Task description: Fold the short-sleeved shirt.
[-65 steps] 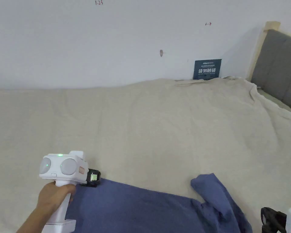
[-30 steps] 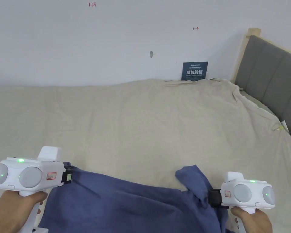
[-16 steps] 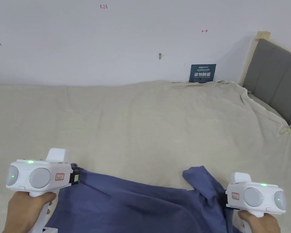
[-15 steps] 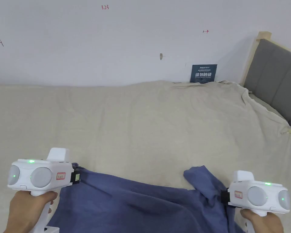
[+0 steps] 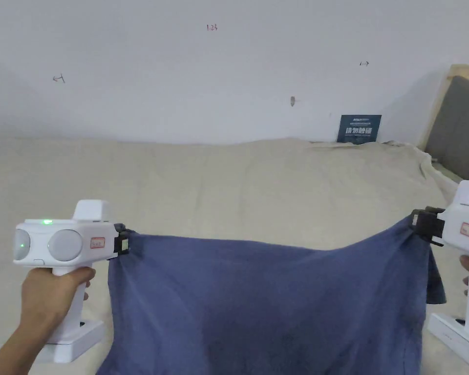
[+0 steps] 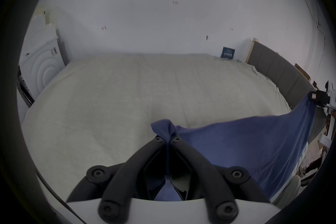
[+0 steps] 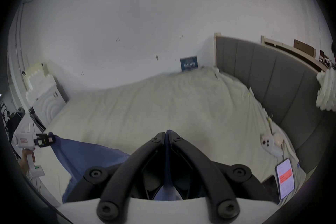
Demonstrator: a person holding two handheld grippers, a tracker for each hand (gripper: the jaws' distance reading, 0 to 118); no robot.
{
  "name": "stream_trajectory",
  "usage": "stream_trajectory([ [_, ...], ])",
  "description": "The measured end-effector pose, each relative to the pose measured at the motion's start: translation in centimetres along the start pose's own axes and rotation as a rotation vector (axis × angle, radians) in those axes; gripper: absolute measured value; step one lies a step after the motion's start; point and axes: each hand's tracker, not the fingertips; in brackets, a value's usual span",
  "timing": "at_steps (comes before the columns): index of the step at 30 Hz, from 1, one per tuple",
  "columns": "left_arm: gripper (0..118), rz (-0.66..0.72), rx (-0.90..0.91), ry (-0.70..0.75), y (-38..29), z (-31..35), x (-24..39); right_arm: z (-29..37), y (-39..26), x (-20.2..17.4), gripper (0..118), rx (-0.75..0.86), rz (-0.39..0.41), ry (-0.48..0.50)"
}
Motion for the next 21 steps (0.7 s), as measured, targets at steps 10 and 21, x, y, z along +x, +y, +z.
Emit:
stream_trajectory([
  [10,0,0.015,0.198,0.098,8.3,9.3,-3.3,2.4,9.0,-4.0,2,0.201,-0.027,0.096],
  [21,0,0.012,0.408,0.14,18.8,16.4,-3.8,3.6,19.1,-7.3,2,0.385,0.02,0.123],
])
